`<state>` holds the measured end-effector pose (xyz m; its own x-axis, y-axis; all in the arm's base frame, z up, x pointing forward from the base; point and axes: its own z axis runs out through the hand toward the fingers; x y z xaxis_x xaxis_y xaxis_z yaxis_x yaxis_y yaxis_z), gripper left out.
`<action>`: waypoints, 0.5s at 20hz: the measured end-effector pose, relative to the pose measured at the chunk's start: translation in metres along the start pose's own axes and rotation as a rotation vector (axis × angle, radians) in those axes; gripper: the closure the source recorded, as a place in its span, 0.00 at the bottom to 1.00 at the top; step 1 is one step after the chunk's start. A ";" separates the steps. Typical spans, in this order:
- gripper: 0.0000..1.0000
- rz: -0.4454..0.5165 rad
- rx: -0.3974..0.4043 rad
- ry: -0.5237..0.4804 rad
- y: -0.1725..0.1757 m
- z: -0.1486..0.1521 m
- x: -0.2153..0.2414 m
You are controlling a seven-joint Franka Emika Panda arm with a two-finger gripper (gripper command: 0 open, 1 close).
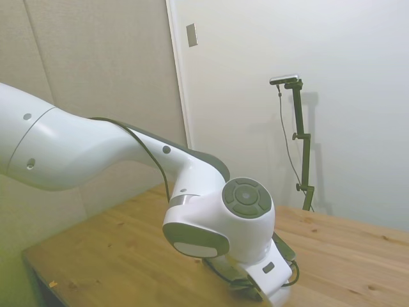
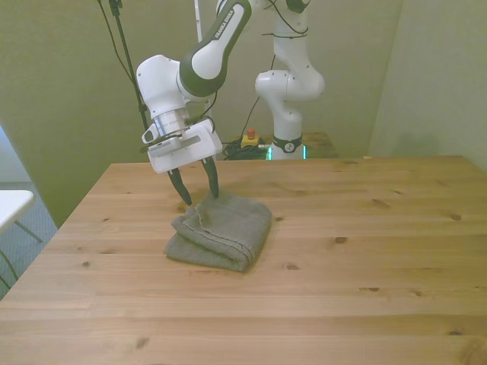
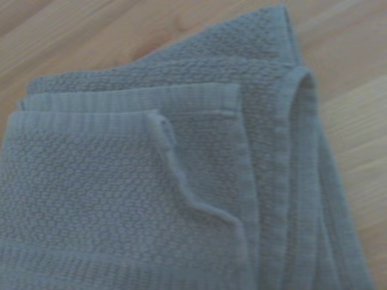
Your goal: Unfold the towel
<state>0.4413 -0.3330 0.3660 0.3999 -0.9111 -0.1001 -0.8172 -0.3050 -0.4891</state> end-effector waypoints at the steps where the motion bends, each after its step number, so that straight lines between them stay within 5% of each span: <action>1: 0.00 -0.007 0.004 -0.006 -0.003 0.001 -0.002; 10: 0.00 -0.037 0.033 -0.066 -0.017 0.012 -0.023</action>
<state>0.4511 -0.3033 0.3664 0.4567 -0.8788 -0.1382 -0.7879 -0.3275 -0.5214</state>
